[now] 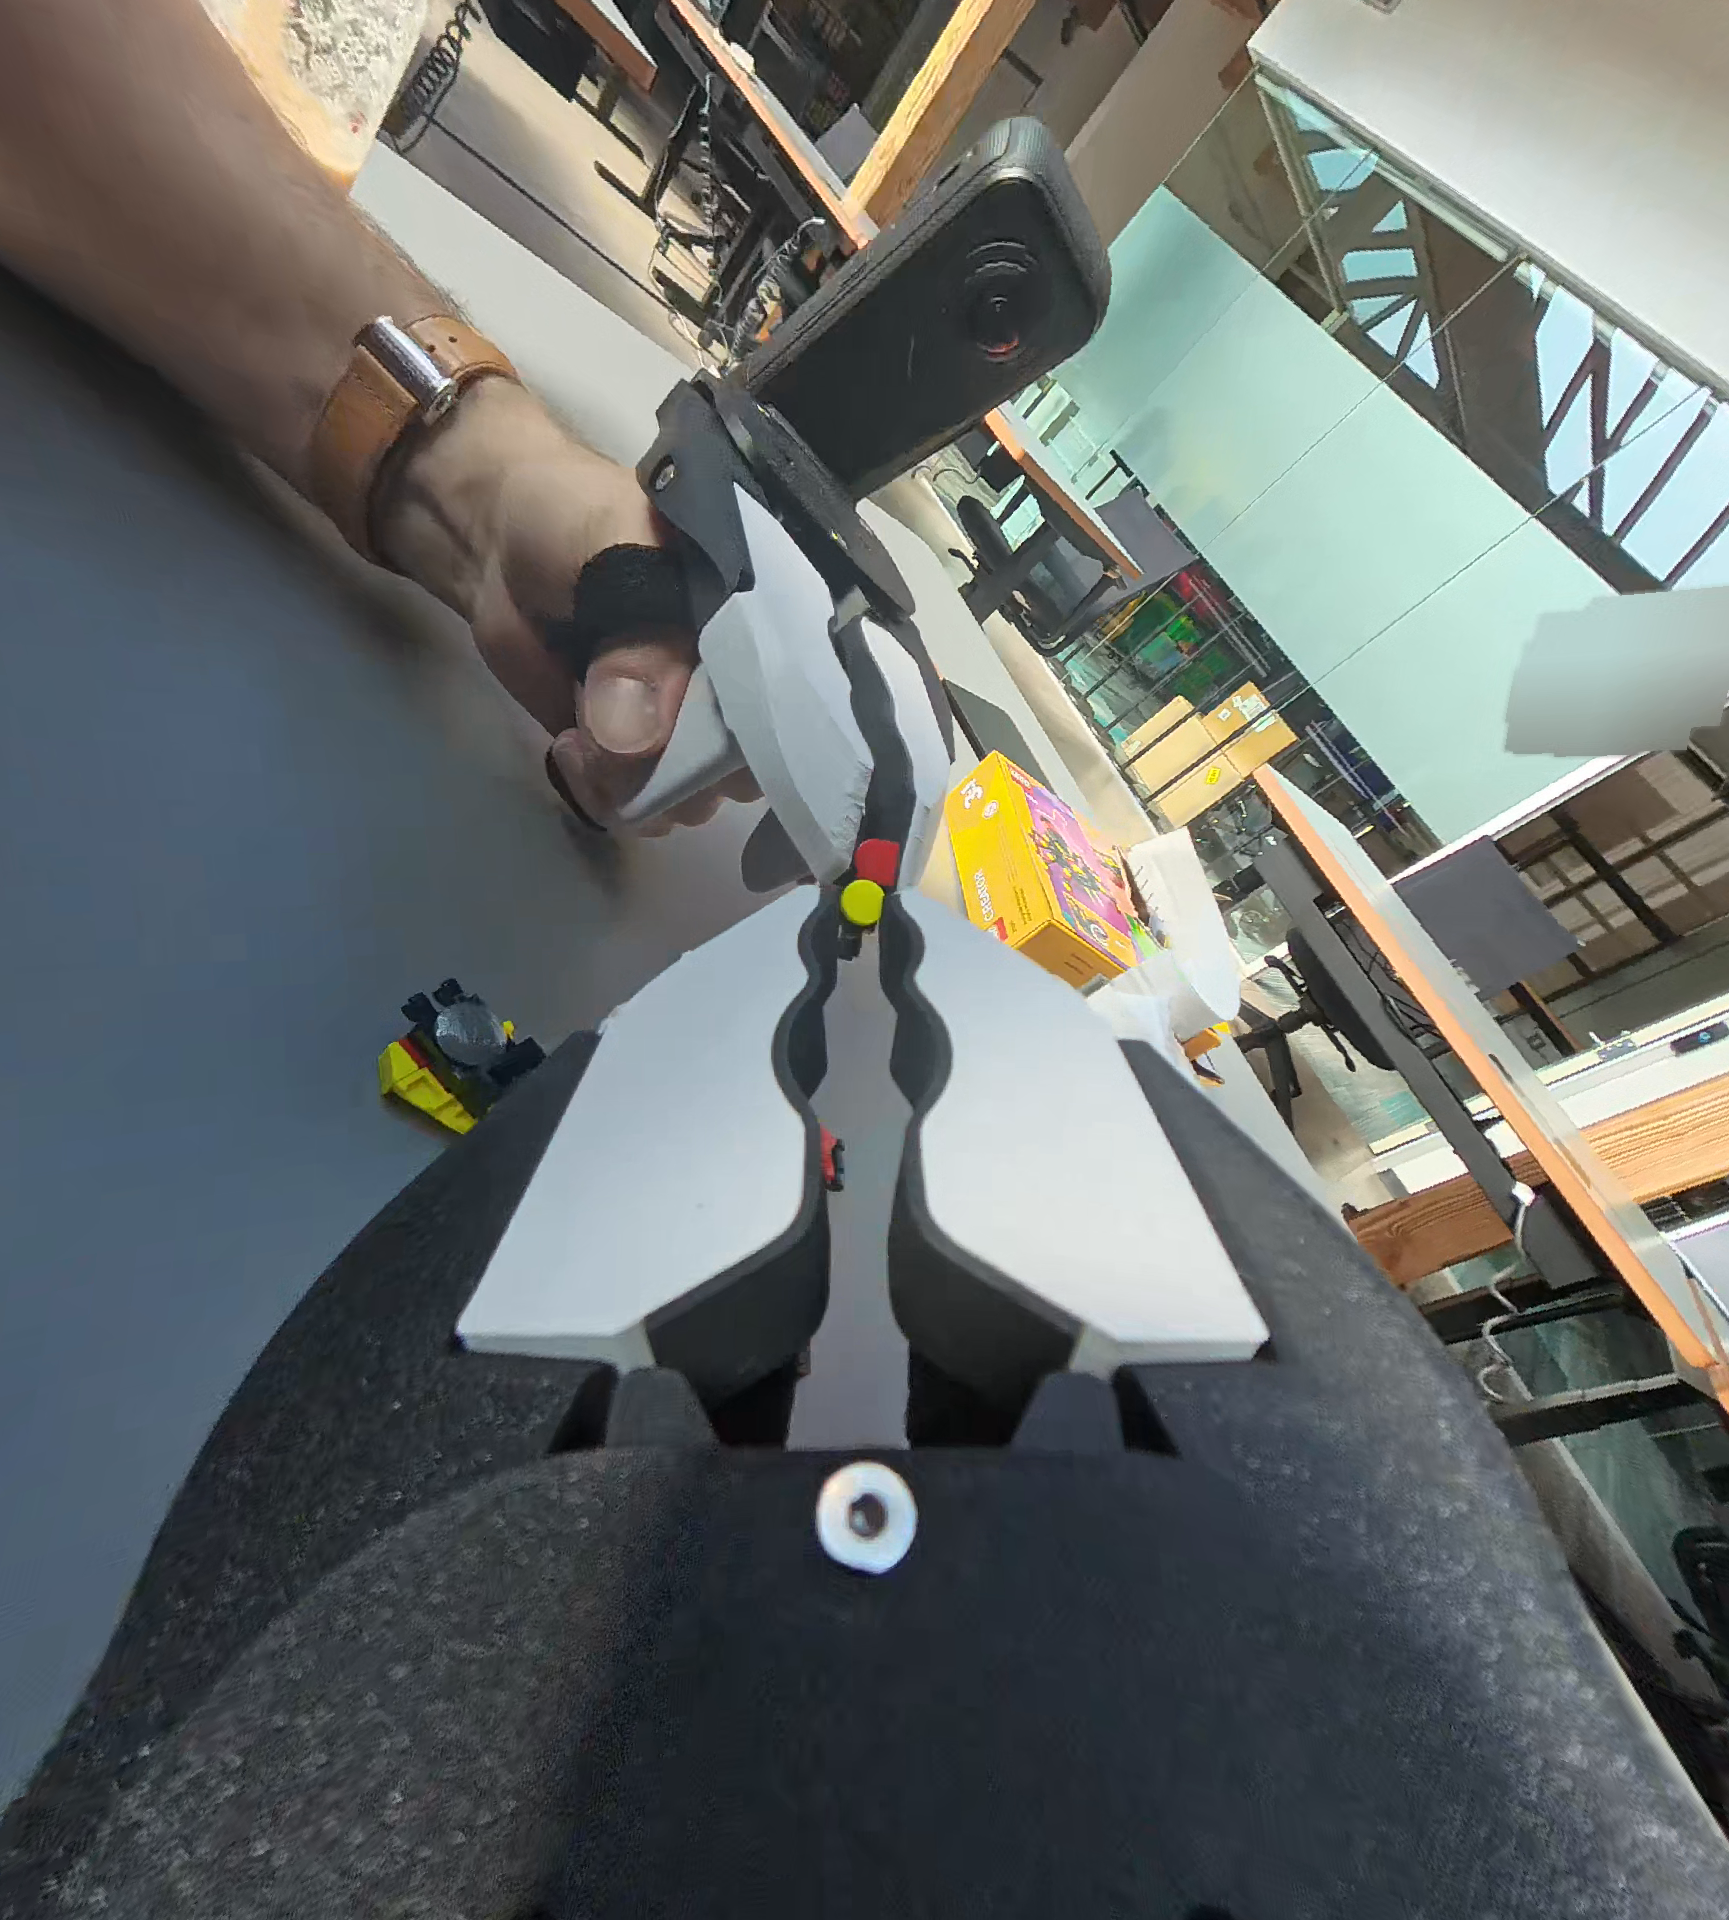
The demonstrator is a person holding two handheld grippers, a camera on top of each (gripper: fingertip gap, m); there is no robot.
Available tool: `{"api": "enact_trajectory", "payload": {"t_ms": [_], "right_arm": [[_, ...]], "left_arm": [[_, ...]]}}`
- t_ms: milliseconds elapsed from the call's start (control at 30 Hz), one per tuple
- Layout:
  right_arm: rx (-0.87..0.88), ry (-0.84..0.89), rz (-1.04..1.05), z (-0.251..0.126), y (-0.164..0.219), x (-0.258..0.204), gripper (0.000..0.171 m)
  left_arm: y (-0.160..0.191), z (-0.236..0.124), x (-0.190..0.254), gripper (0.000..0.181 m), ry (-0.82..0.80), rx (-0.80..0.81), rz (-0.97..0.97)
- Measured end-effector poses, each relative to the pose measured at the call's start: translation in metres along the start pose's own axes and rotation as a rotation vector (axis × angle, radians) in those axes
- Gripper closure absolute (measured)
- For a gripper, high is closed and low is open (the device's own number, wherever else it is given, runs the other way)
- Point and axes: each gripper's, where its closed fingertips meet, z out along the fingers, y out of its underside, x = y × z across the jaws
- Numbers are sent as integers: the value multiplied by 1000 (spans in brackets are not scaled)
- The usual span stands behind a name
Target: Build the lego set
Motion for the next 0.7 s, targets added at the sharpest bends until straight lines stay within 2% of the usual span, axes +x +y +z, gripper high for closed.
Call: {"api": "enact_trajectory", "payload": {"t_ms": [233,300,367,433,500,700], "right_arm": [[30,62,-79,-4,-8,4,164],[44,27,4,-4,-8,4,164],[53,-96,319,1,-2,4,164],[86,-202,523,2,-4,2,164],[69,-226,548,4,1,-3,163],[23,-258,537,3,7,-8,164]], "left_arm": [[-7,1,3,174,66,67,-169],[-5,0,2,174,51,57,-140],[-3,-3,-3,174,-6,15,-31],[-3,-4,-2,174,-32,-47,75],[3,-4,-3,174,-49,-110,127],[10,-2,-3,174,-40,-130,122]]}}
